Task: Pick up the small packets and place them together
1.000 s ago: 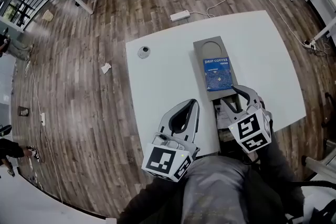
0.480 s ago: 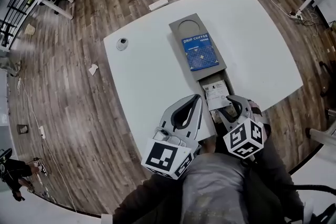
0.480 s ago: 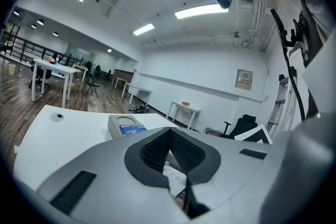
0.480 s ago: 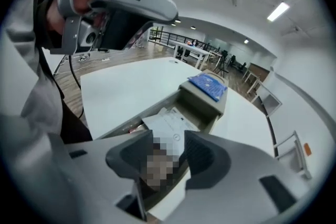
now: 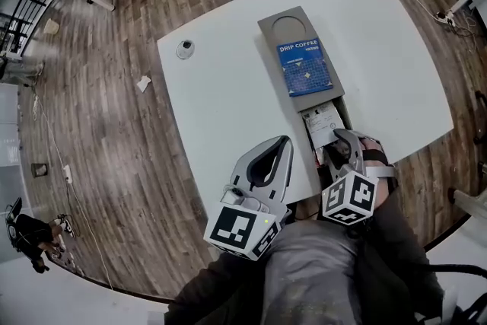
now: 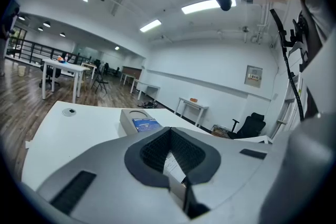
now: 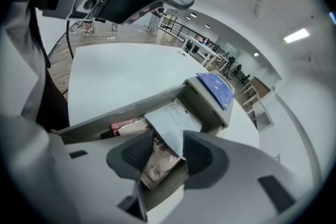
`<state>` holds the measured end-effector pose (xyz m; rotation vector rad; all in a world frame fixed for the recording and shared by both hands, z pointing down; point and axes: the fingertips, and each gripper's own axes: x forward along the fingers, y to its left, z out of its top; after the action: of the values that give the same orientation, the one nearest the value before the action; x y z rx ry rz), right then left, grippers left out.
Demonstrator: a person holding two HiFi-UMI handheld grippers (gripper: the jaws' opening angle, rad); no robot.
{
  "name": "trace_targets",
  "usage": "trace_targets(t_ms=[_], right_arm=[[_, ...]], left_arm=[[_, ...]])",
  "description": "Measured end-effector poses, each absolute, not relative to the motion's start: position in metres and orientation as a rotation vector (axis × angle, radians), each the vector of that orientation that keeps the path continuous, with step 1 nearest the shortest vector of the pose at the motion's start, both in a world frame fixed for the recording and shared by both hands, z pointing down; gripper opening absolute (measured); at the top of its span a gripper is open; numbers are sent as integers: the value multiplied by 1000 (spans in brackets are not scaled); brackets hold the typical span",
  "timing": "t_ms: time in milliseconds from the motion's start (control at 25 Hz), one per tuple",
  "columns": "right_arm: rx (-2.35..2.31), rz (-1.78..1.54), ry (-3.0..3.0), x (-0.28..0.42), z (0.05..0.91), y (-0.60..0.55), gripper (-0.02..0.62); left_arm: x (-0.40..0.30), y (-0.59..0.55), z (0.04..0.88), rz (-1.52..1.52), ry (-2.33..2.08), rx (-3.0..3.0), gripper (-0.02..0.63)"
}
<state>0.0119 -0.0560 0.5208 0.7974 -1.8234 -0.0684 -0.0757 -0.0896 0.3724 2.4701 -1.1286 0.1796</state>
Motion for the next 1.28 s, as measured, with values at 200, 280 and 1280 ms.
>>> trace_targets(t_ms=[200, 280, 1280], right_arm=[[802, -151, -1802, 11, 517, -77, 46], [798, -166, -1799, 9, 517, -84, 41], [957, -256, -1830, 5, 435, -71, 6]], left_arm=[[-85, -100, 375, 168, -1180, 2434, 3], [-88, -105, 377, 162, -1198, 2421, 3], [-67, -94, 330, 28, -1088, 2584, 3]])
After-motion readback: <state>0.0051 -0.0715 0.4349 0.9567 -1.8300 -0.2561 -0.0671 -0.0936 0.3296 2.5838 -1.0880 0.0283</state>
